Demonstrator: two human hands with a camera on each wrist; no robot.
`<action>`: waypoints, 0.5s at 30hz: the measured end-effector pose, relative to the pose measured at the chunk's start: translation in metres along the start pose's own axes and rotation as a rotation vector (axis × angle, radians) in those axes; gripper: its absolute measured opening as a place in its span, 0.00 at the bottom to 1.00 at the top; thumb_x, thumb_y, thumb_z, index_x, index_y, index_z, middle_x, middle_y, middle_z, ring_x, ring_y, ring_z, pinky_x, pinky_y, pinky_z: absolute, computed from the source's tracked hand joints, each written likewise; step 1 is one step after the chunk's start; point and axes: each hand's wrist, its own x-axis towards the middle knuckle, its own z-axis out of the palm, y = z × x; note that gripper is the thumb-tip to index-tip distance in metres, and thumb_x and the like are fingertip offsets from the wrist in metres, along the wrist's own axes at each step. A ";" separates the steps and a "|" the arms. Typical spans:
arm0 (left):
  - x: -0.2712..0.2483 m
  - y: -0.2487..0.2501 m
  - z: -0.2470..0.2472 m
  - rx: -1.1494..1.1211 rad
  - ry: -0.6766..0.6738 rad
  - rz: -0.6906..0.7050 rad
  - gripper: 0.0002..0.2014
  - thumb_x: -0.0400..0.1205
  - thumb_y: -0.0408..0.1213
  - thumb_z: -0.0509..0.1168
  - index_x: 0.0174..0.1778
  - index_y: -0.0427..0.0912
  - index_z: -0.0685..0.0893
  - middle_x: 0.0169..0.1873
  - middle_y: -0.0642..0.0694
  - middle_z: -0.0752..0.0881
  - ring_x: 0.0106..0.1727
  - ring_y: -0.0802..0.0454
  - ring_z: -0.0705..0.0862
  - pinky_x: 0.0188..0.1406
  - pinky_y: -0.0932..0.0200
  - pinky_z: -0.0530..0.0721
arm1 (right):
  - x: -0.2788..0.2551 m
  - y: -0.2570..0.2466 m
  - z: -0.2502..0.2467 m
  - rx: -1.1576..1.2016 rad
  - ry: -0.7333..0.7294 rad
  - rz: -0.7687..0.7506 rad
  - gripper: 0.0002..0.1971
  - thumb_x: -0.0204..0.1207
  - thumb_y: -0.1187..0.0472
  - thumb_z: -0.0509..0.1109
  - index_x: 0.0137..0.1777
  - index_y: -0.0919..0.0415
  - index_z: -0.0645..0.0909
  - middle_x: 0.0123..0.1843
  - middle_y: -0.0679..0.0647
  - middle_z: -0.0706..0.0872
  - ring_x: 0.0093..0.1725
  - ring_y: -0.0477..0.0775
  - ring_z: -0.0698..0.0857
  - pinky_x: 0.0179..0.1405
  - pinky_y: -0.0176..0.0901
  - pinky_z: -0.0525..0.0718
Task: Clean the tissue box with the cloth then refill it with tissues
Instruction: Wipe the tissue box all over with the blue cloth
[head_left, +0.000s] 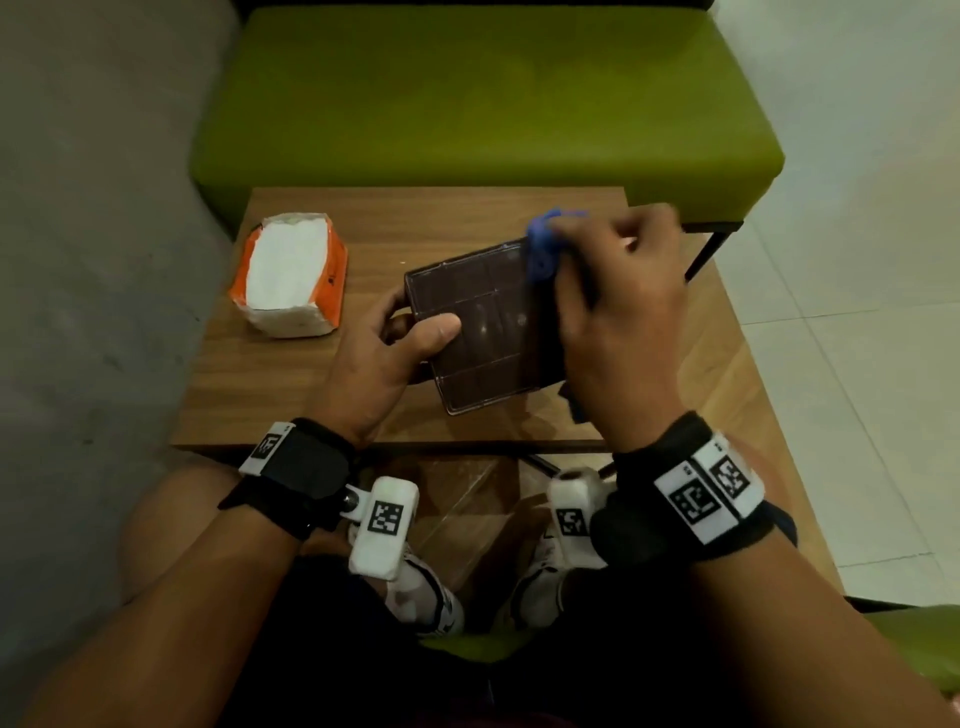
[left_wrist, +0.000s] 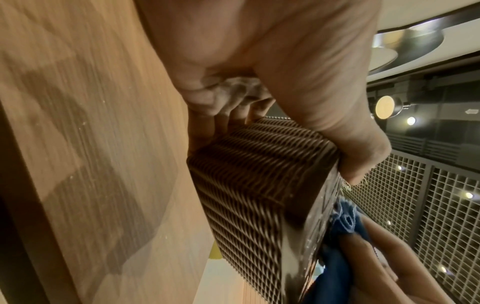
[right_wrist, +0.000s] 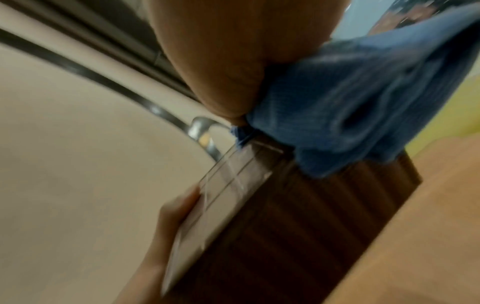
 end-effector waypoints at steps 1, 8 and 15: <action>0.001 0.000 0.002 -0.003 -0.003 0.000 0.33 0.71 0.55 0.78 0.74 0.52 0.85 0.64 0.51 0.94 0.65 0.49 0.94 0.53 0.52 0.94 | 0.006 -0.001 0.001 0.010 0.061 0.061 0.10 0.84 0.64 0.71 0.60 0.60 0.91 0.54 0.58 0.79 0.53 0.59 0.82 0.49 0.55 0.82; 0.006 -0.004 0.005 0.080 0.001 0.092 0.36 0.71 0.50 0.78 0.77 0.45 0.83 0.66 0.35 0.91 0.69 0.38 0.91 0.62 0.37 0.94 | -0.007 -0.053 0.017 0.039 -0.218 -0.241 0.10 0.86 0.61 0.69 0.57 0.62 0.91 0.53 0.63 0.83 0.53 0.61 0.81 0.37 0.55 0.83; 0.005 -0.001 0.000 0.035 0.035 0.042 0.40 0.68 0.55 0.81 0.77 0.46 0.84 0.66 0.43 0.92 0.68 0.46 0.92 0.54 0.52 0.94 | 0.019 -0.008 0.016 -0.035 0.090 0.203 0.10 0.84 0.62 0.69 0.59 0.62 0.90 0.54 0.59 0.78 0.53 0.59 0.81 0.50 0.54 0.82</action>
